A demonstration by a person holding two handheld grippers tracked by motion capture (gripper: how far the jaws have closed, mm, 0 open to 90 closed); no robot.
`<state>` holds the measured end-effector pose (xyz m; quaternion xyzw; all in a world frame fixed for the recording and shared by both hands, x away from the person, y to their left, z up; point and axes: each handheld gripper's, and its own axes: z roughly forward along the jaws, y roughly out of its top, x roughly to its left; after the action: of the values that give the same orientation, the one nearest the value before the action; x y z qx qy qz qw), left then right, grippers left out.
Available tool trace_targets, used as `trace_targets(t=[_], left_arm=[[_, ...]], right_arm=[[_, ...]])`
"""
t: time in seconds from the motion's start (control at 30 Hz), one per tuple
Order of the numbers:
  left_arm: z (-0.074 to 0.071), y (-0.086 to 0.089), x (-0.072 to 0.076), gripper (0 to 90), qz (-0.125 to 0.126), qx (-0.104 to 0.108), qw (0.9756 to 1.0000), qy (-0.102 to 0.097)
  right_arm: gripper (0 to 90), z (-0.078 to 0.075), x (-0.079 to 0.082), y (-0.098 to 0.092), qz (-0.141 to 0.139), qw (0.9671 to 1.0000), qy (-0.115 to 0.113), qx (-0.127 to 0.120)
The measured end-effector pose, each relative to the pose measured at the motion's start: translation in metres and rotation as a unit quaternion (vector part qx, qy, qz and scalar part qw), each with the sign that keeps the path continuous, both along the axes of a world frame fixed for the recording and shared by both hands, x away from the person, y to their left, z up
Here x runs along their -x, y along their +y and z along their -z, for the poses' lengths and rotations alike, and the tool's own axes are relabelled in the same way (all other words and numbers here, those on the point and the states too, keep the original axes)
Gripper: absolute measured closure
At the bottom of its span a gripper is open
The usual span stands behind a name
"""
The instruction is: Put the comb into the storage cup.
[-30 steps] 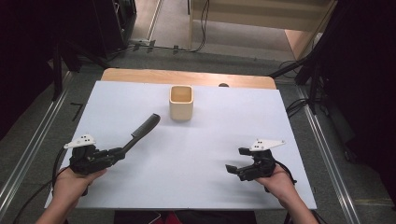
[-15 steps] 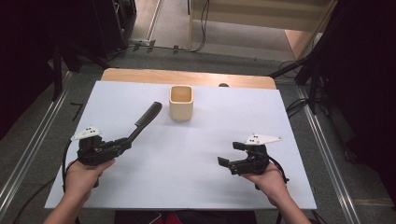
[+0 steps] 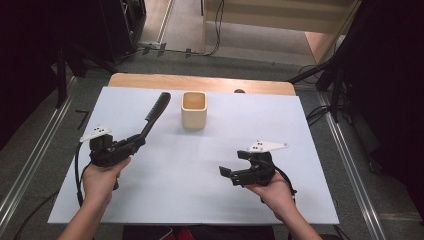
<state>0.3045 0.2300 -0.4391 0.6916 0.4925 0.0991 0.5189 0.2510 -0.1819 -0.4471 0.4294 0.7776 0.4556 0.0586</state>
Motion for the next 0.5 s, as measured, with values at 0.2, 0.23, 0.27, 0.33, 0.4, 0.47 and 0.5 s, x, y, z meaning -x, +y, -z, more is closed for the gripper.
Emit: trace_targets(t=[0.2,0.23,0.27,0.33,0.4,0.47,0.5], left_arm=[[-0.002,-0.009,-0.005,73.5,-0.021,0.002,0.9997,-0.014],[-0.001,-0.011,-0.006,73.5,-0.024,0.001,0.9996,-0.018],[-0.001,-0.013,-0.006,73.5,-0.028,0.002,0.9993,-0.023],[-0.001,-0.017,-0.007,73.5,-0.035,0.003,0.999,-0.027],[0.0,-0.021,-0.008,73.5,-0.038,0.005,0.9987,-0.033],[0.001,-0.024,-0.009,73.5,-0.04,0.008,0.9986,-0.035],[0.002,-0.026,-0.009,73.5,-0.041,0.008,0.9985,-0.036]], right_arm=[[6.3,-0.008,-0.004,0.018,-0.005,1.0,-0.002,0.0],[6.3,-0.009,-0.006,0.021,-0.007,1.0,-0.003,-0.001],[6.3,-0.011,-0.007,0.024,-0.007,1.0,-0.002,-0.001],[6.3,-0.013,-0.011,0.029,-0.006,1.0,-0.003,-0.001],[6.3,-0.015,-0.015,0.035,-0.007,1.0,-0.005,-0.002],[6.3,-0.017,-0.019,0.04,-0.007,1.0,-0.002,-0.001],[6.3,-0.018,-0.021,0.043,-0.008,1.0,0.0,-0.003]])
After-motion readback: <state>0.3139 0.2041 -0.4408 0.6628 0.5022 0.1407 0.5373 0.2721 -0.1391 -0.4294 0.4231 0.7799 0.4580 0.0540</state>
